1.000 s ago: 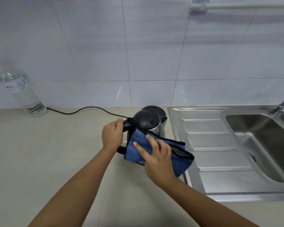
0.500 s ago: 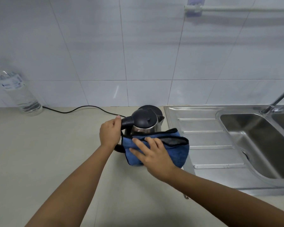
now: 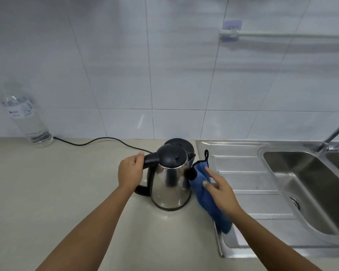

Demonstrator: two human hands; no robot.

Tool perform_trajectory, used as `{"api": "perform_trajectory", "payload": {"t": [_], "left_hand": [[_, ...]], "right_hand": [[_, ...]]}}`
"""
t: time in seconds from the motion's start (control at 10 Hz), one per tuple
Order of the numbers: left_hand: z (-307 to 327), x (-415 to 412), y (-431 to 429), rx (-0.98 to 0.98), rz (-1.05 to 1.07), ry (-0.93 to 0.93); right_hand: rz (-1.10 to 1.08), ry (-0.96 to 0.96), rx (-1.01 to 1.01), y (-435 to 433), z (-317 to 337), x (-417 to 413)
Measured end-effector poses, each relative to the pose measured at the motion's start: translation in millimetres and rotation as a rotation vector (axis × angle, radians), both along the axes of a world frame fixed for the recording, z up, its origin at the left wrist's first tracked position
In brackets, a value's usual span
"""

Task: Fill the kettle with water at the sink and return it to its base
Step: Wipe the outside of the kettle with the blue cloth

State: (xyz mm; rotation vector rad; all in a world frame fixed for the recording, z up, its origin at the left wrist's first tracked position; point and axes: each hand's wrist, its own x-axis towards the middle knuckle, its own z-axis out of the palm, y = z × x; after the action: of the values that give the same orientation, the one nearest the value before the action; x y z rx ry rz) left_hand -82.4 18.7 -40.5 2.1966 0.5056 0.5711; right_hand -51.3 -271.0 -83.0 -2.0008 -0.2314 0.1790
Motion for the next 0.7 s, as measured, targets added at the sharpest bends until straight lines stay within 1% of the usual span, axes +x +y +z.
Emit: {"api": "perform_trajectory", "payload": {"t": [0.1, 0.2, 0.3, 0.4, 0.5, 0.6, 0.7], "left_hand": [[1.2, -0.7, 1.7, -0.103, 0.012, -0.006], [0.1, 0.9, 4.1, -0.136, -0.007, 0.003], [0.4, 3.3, 5.9, -0.124, -0.040, 0.022], [2.2, 7.4, 8.7, -0.255, -0.041, 0.032], [3.0, 8.9, 11.3, -0.311, -0.050, 0.035], [2.2, 14.2, 13.3, -0.353, -0.058, 0.028], [0.6, 19.9, 18.0, -0.390, -0.068, 0.022]], "right_hand": [[-0.020, 0.154, 0.247, 31.5, 4.6, -3.7], [-0.055, 0.193, 0.226, 48.3, -4.8, -21.9], [0.013, 0.094, -0.019, 50.4, -28.7, -46.2], [0.079, -0.006, -0.153, 48.5, -43.2, -61.9], [-0.087, 0.028, 0.174, 45.9, -32.1, -35.2], [-0.192, 0.187, 0.289, 47.9, -5.7, 10.5], [-0.137, 0.322, 0.278, 57.1, 11.4, 39.9]]}}
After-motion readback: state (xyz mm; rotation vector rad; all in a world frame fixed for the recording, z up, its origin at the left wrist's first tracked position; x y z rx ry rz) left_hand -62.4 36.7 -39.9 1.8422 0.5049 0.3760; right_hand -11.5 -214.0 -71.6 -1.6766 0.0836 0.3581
